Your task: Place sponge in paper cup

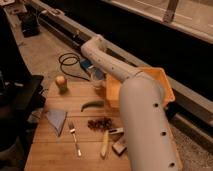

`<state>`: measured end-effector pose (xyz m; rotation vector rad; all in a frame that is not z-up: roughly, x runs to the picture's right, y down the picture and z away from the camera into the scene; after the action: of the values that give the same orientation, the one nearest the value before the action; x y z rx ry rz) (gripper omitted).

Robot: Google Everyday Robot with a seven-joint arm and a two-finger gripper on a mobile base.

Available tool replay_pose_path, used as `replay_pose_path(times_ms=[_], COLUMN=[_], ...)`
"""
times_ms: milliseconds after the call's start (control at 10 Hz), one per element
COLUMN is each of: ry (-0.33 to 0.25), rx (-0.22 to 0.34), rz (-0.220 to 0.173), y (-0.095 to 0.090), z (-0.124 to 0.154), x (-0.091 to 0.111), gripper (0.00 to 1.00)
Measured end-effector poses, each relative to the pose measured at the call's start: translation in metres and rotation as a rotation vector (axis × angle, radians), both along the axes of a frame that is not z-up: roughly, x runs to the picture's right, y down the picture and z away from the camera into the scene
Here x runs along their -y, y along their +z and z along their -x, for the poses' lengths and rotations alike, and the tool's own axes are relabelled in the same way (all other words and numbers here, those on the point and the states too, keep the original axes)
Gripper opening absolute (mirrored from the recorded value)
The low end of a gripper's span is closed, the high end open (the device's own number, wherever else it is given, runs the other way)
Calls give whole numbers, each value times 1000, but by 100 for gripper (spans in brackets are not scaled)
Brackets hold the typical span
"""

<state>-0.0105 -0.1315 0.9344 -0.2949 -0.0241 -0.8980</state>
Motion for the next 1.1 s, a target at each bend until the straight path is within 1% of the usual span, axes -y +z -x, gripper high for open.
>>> replay_pose_path(times_ms=[400, 700, 800, 900, 1000, 1100], ry=[-2, 16, 34, 64, 90, 164], rx=[-2, -20, -30, -40, -42, -40], rz=[-1, -20, -24, -22, -16, -5], y=[-3, -7, -9, -11, -12, -13], z=[0, -10, -20, -38, -50, -75], x=[1, 14, 23, 32, 36, 41], gripper=[74, 74, 74, 74, 74, 74])
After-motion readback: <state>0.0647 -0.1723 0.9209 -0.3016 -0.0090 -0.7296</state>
